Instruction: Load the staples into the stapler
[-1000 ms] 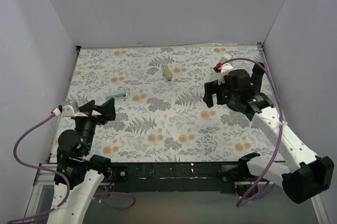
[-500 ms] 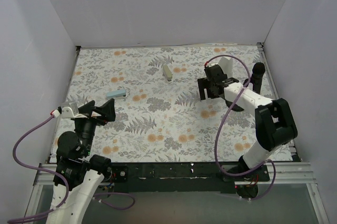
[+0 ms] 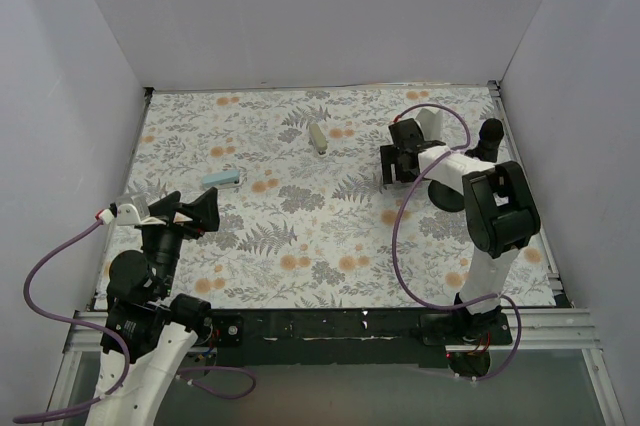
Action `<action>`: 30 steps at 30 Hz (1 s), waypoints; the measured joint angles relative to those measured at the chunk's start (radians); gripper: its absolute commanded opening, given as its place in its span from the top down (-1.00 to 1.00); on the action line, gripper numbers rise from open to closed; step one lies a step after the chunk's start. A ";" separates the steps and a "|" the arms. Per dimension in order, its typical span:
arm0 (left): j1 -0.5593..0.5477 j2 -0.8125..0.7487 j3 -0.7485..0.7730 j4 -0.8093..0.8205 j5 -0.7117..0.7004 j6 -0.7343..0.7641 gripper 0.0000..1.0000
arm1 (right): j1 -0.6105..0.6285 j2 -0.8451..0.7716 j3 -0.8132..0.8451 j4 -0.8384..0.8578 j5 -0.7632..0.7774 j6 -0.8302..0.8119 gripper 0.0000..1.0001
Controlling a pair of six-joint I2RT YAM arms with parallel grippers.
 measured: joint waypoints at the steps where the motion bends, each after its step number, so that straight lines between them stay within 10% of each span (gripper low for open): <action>1: -0.001 0.000 0.000 0.000 0.000 0.000 -0.96 | -0.006 0.007 0.002 0.001 0.000 0.002 -0.96; 30: -0.005 0.000 0.000 0.000 0.000 0.000 -0.96 | -0.054 0.025 -0.003 0.063 -0.154 0.006 -0.25</action>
